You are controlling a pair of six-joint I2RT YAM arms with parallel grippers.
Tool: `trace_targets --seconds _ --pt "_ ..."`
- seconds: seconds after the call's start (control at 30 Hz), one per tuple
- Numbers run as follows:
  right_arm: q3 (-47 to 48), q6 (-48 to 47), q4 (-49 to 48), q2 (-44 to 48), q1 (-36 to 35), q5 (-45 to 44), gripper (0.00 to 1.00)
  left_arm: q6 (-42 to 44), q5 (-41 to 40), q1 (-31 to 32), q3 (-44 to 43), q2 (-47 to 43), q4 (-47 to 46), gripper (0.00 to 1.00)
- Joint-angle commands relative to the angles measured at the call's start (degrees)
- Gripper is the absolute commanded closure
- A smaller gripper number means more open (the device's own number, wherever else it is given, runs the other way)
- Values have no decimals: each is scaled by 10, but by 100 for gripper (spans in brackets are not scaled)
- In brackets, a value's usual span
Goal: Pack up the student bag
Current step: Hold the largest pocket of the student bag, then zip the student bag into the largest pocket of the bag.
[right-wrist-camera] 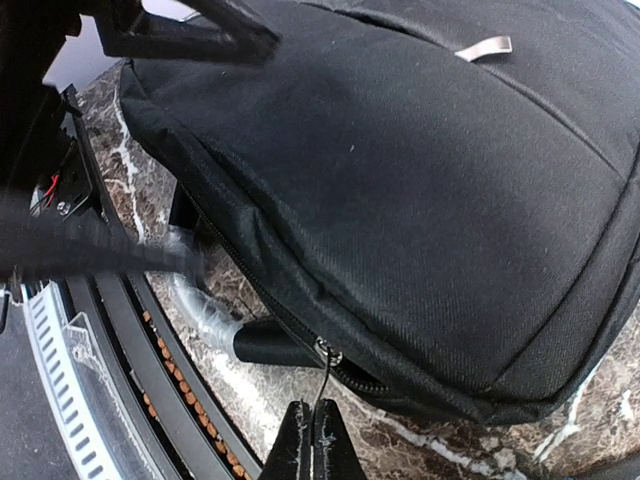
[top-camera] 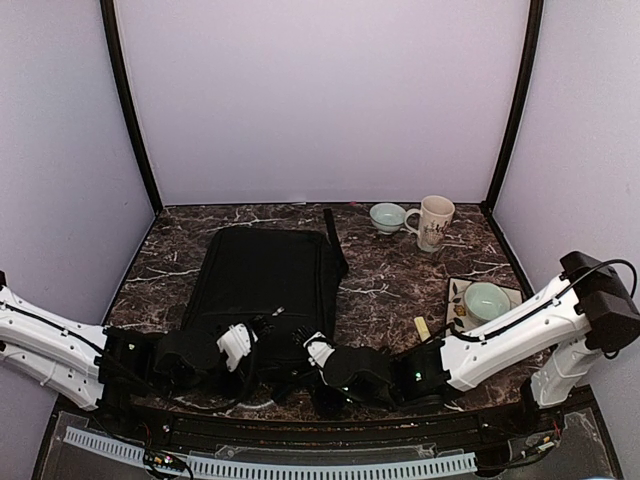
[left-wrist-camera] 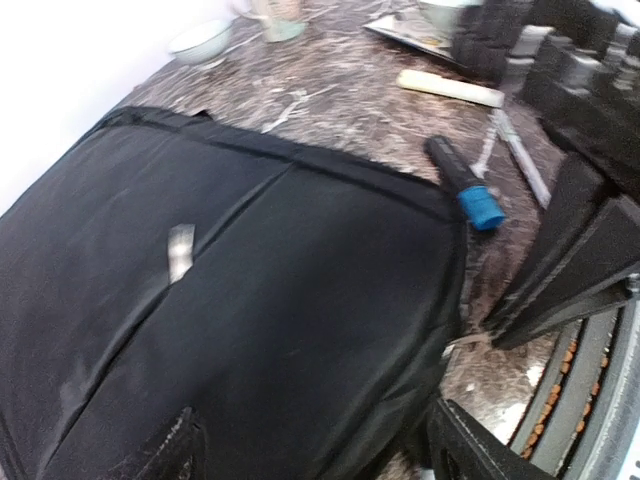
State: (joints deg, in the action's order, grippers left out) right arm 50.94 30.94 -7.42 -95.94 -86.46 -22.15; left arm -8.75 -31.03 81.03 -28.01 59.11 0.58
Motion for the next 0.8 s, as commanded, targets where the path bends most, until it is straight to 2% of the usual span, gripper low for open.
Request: trace_targets --seconds 0.0,0.07,0.17,0.3,0.4,0.43,0.6,0.77 --pt "-18 0 -43 23 4 12 100 63 29 25 -18 47 -78 21" --pt "-26 2 -49 28 4 14 100 77 23 27 -23 70 -87 21" --pt "-38 5 -57 40 4 10 100 93 -7 27 -29 105 -97 31" --pt "-51 10 -56 42 4 4 100 104 -74 27 -27 131 -104 32" --pt "-58 15 -50 62 4 -4 100 111 -84 27 -25 133 -111 33" --pt "-63 18 -50 65 4 -8 100 116 -84 27 -22 133 -117 39" --pt "-84 32 -39 88 5 -32 100 128 -98 27 -16 130 -123 99" --pt "-97 61 -5 104 34 -66 100 113 -106 27 -16 121 -99 100"
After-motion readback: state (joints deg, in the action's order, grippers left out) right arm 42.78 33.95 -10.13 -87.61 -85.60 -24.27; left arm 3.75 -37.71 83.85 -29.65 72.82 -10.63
